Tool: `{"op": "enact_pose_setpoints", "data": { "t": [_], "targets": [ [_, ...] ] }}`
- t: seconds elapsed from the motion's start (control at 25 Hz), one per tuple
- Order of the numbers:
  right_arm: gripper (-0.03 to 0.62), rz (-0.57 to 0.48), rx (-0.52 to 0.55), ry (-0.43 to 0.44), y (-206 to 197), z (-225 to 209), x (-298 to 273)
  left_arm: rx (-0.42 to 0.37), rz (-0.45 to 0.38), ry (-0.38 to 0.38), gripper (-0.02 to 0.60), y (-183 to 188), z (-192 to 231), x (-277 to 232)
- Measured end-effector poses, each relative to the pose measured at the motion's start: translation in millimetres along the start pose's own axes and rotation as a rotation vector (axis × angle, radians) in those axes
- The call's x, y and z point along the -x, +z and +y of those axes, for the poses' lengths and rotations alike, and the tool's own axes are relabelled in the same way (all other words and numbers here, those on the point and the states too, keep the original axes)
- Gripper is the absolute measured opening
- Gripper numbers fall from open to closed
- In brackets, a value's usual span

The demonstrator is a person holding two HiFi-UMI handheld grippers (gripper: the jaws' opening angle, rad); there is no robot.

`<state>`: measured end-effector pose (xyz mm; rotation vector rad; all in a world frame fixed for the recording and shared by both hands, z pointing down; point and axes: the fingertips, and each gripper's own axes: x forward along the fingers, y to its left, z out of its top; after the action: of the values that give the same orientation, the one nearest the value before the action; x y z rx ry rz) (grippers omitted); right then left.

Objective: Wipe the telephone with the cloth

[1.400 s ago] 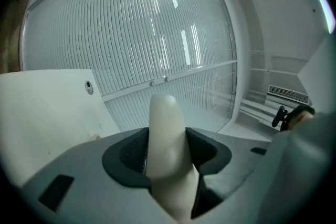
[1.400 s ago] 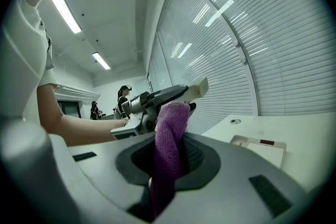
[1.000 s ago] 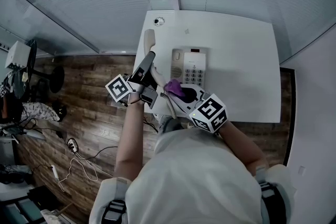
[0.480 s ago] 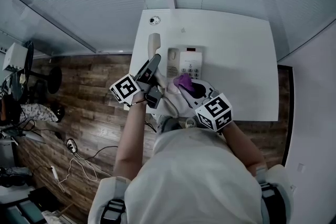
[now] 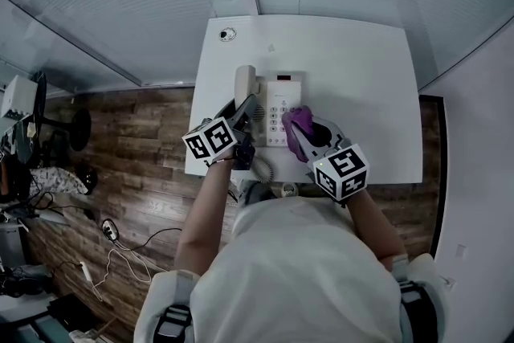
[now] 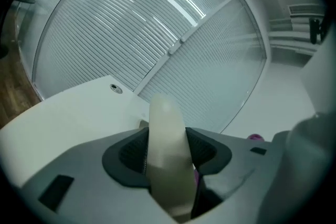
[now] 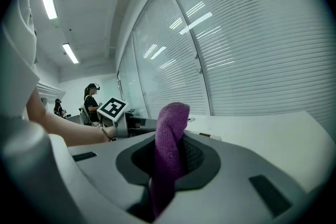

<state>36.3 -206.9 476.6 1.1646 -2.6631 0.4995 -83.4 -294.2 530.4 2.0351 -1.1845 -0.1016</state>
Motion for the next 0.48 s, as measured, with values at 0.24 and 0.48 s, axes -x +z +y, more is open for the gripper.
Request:
{"op": "enact_pose_setpoints", "data": {
  "t": [0.24, 0.48],
  "targets": [
    [0.06, -0.005, -0.026, -0.018, -3, -4, 3, -0.045, 0.07, 0.088, 0.222, -25, 11, -12],
    [0.06, -0.008, -0.044, -0.031, -5, -10, 8, -0.109, 0.103, 0.135, 0.223, -34, 13, -22]
  ]
}}
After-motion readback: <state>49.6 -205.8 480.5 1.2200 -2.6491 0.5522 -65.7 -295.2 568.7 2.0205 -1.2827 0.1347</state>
